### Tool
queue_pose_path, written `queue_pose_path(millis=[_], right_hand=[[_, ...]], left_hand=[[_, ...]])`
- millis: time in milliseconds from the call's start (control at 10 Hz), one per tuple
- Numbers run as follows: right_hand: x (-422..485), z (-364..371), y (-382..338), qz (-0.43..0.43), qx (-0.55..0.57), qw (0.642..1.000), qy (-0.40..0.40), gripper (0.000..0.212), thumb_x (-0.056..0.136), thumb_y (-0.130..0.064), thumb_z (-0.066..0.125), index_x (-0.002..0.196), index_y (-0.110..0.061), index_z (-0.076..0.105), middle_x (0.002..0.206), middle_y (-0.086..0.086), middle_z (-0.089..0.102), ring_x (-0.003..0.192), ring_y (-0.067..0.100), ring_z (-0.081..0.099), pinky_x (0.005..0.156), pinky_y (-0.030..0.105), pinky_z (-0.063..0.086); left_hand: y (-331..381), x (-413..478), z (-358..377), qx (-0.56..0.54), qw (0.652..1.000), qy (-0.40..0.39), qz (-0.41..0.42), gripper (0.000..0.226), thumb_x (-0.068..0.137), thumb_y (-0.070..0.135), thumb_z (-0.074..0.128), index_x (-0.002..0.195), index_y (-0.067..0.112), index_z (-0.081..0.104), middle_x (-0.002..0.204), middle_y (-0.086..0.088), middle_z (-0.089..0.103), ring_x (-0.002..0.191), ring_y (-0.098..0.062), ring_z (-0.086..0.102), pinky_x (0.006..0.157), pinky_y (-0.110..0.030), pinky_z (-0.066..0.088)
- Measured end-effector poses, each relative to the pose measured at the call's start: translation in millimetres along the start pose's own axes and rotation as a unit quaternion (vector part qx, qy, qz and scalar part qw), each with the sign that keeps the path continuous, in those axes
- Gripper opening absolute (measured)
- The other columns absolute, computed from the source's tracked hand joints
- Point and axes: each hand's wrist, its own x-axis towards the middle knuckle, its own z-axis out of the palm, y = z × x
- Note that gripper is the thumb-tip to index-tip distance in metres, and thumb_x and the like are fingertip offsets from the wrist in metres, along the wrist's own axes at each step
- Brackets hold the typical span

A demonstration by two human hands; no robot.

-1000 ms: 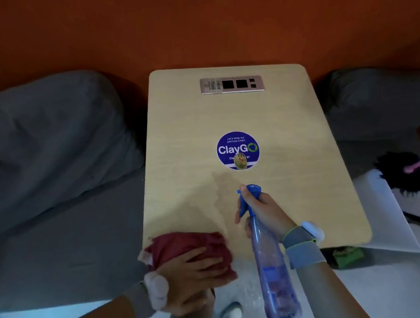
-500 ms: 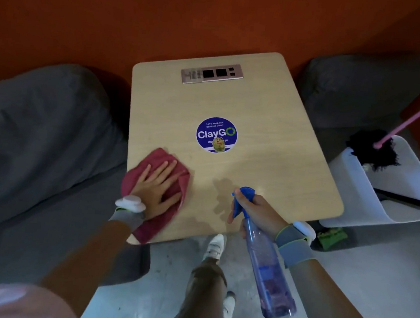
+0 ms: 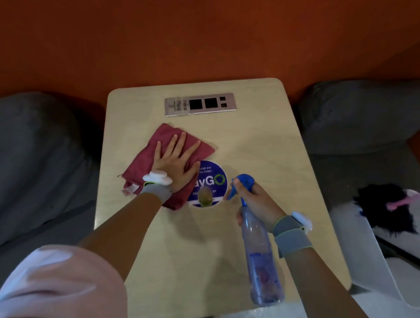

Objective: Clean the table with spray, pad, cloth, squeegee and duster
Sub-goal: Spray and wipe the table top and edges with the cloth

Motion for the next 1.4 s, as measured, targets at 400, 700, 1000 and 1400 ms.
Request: queue_pose_path(millis=[400,700,1000,1400], right_hand=[[67.3,-38.5,-19.0,-0.012,-0.073,0.996,0.055,0.048,0.096,-0.058,0.042,0.078,-0.020,0.065,0.067,0.012,0.061,0.039,0.014,0.054,0.050,0.026,0.046],[67.6,-58.7,-14.5,-0.009,-0.073,0.994,0.080,0.059,0.094,-0.061,0.044,0.065,-0.014,0.065,0.070,0.008,0.058,0.051,0.020,0.058,0.061,0.033,0.047],[46.7,-60.3,-11.8,0.008,-0.097,0.995,0.027,0.064,0.094,-0.058,0.042,0.073,-0.001,0.061,0.071,0.033,0.060,0.040,0.029,0.054,0.048,0.027,0.047],[12.5,-44.3,15.2,0.021,-0.071,0.997,0.002,0.062,0.098,-0.049,0.043,0.067,0.002,0.059,0.071,0.029,0.064,0.037,0.028,0.053,0.048,0.032,0.048]], left_hand=[[-6.2,64.1,-2.2,-0.006,1.000,0.031,-0.003,0.058,0.091,0.062,0.017,0.147,0.046,0.016,0.160,0.005,0.010,0.147,-0.019,0.011,0.116,-0.056,0.005],[-4.6,63.1,-4.5,-0.007,1.000,0.023,-0.002,0.060,0.091,0.062,0.014,0.148,0.045,0.014,0.160,0.005,0.008,0.147,-0.019,0.010,0.116,-0.056,0.004],[-5.6,62.5,-3.5,-0.013,0.999,0.029,-0.004,0.060,0.090,0.063,0.015,0.147,0.046,0.016,0.160,0.005,0.010,0.147,-0.019,0.011,0.116,-0.055,0.003],[-4.0,62.2,-4.0,-0.009,1.000,0.023,-0.010,0.062,0.088,0.063,0.014,0.147,0.045,0.017,0.160,0.006,0.010,0.147,-0.018,0.009,0.116,-0.054,0.003]])
